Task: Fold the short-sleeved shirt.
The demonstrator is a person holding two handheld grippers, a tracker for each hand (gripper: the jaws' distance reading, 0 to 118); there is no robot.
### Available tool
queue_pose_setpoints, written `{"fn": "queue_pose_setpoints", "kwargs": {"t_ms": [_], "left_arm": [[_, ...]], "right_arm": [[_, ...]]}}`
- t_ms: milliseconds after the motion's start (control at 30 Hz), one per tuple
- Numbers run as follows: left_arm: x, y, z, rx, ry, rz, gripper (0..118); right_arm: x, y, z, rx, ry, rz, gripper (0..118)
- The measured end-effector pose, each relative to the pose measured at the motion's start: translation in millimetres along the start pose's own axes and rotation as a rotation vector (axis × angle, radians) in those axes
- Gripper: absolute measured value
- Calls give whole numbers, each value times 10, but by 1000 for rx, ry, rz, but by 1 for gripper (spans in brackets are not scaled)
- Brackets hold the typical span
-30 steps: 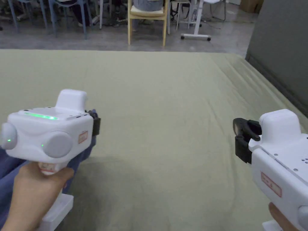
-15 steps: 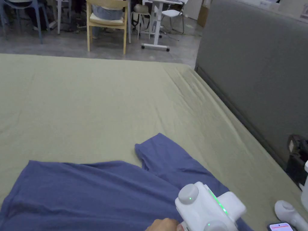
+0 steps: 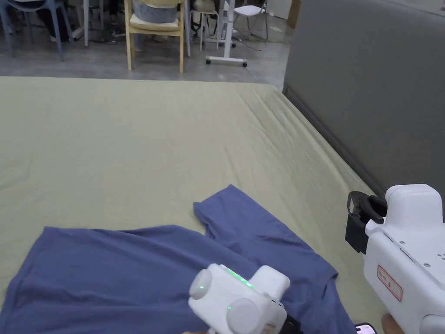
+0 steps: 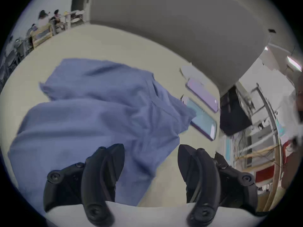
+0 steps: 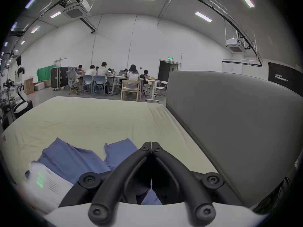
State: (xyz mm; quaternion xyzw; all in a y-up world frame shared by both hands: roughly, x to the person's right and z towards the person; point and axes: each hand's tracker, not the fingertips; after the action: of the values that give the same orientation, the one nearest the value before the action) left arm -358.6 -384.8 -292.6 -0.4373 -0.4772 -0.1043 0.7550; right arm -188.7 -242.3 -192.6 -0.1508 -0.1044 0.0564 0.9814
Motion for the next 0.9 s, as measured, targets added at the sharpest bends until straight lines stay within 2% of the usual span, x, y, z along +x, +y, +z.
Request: {"fn": "queue_pose_setpoints", "kwargs": {"t_ms": [100,133,167,200,267,333,400,533,600,633,667,700,733,900], "left_arm": [[-271,-208,985,172,180,25,75],[-333,-356,1305,233,282,43,67],[-327,-565,1734,311,400,70,39],[-382,-788,2033,371,499,100,0],[-496,-1145,2436,406,649,245,0],[-599,-1414,2649,362,655,326,0],[-671,-1584,2747,364,747,371,0],[-1043,-1558,2753,371,679,448,0],[-1432,-1350,2602,375,672,459,0],[-1633,-1265,2545,380,669,485,7],[-1905,-1144,2466,341,642,552,44],[-2241,-1010,2299,285,599,613,93],[-2454,-955,2206,298,583,626,102],[-3477,-697,1484,99,698,655,102]], "right_arm": [[-122,-33,-50,-13,36,11,2],[-160,-52,-61,-21,50,12,2],[-203,-83,-71,-30,65,10,2],[-248,-122,-80,-37,75,6,2],[-336,-197,-91,-51,96,-2,2],[-412,-257,-133,-70,115,-4,2],[-484,-289,-175,-87,126,-6,2],[-580,-294,-269,-111,138,9,2],[-591,-280,-310,-117,145,10,2],[-587,-277,-326,-119,148,10,2],[-583,-277,-348,-121,149,11,2],[-583,-281,-375,-125,147,17,2],[-584,-287,-406,-132,141,25,2],[-567,-409,-659,-195,113,50,2]]}}
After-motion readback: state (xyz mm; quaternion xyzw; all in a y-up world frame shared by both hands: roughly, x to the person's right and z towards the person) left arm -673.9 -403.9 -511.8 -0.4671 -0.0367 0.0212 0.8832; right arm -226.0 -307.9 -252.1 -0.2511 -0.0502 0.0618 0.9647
